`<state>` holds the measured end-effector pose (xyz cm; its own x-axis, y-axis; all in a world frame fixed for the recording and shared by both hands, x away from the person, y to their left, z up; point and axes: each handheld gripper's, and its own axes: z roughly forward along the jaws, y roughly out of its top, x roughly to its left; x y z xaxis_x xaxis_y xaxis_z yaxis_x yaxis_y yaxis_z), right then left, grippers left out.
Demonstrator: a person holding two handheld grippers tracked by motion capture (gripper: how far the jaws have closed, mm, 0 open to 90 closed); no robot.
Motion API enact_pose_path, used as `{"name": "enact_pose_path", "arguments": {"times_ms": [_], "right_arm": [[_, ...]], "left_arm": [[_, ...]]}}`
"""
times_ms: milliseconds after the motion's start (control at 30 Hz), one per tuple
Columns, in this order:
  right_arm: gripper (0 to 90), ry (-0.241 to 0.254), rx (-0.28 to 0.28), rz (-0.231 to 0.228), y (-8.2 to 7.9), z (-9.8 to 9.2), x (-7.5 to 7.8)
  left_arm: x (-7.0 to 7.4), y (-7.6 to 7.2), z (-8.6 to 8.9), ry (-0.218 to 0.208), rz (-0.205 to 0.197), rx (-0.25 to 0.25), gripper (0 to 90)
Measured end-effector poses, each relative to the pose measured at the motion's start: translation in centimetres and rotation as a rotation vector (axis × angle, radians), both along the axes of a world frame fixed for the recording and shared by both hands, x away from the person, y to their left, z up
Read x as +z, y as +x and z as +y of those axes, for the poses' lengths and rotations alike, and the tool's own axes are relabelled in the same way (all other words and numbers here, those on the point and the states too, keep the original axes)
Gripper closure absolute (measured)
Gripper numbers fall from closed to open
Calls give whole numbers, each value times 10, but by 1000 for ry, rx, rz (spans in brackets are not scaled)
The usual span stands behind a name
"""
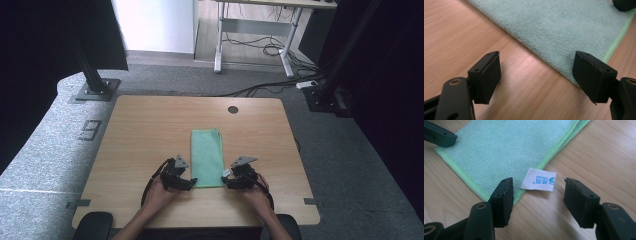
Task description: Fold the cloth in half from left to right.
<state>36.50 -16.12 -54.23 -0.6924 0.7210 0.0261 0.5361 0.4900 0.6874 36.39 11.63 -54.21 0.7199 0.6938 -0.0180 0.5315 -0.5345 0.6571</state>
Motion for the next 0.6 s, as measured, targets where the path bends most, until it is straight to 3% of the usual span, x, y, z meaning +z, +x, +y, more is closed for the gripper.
{"name": "enact_pose_path", "arguments": {"times_ms": [333,600], "right_arm": [[393,12,28,-11,10,24,-1],[378,14,38,-20,16,28,-2]], "left_arm": [[0,11,25,-6,-1,41,230],[-2,15,29,-18,-14,49,206]]}}
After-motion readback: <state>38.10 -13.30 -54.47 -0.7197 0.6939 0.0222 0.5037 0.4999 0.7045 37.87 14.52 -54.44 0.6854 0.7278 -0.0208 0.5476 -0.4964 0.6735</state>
